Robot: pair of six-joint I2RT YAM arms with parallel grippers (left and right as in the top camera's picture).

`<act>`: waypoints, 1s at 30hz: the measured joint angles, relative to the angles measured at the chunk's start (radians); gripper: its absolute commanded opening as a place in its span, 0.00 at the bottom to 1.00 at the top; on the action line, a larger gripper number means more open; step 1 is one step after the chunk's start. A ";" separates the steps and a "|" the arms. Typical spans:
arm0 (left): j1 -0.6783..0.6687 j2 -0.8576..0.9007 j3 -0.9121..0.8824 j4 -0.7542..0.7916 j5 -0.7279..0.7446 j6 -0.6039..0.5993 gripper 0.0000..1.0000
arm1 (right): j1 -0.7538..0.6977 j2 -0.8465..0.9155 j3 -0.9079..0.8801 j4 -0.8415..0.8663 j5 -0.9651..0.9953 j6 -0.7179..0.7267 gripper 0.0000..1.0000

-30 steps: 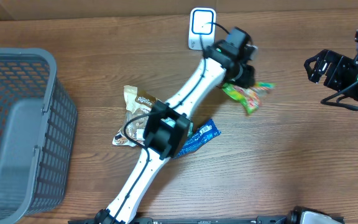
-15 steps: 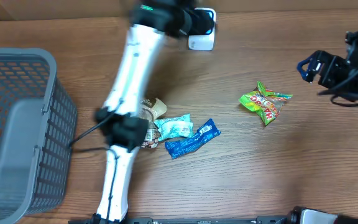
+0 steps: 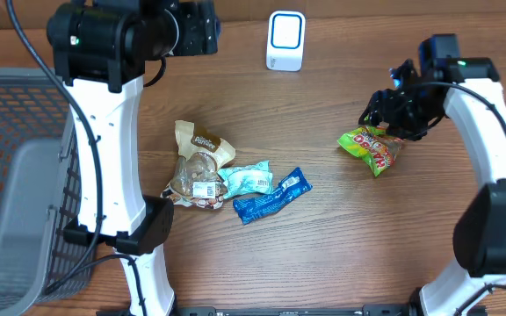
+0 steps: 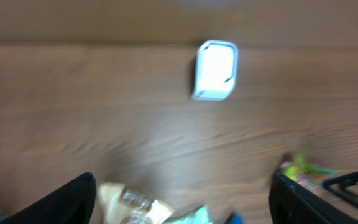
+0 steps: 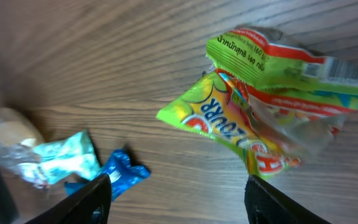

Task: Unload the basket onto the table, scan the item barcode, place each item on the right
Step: 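Drop the Haribo bag on the right side and retract the left arm, then move the right gripper toward the packets near the basket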

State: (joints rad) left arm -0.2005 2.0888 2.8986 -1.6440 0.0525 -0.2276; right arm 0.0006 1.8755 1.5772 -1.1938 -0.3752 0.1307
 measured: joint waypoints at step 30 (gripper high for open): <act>0.006 0.015 -0.046 -0.044 -0.095 0.003 1.00 | -0.249 0.194 0.001 0.013 0.481 0.206 0.89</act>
State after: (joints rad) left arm -0.1944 2.1040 2.8525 -1.6878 -0.0429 -0.2249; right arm -0.2489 2.0697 1.5780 -1.1805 0.1062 0.3367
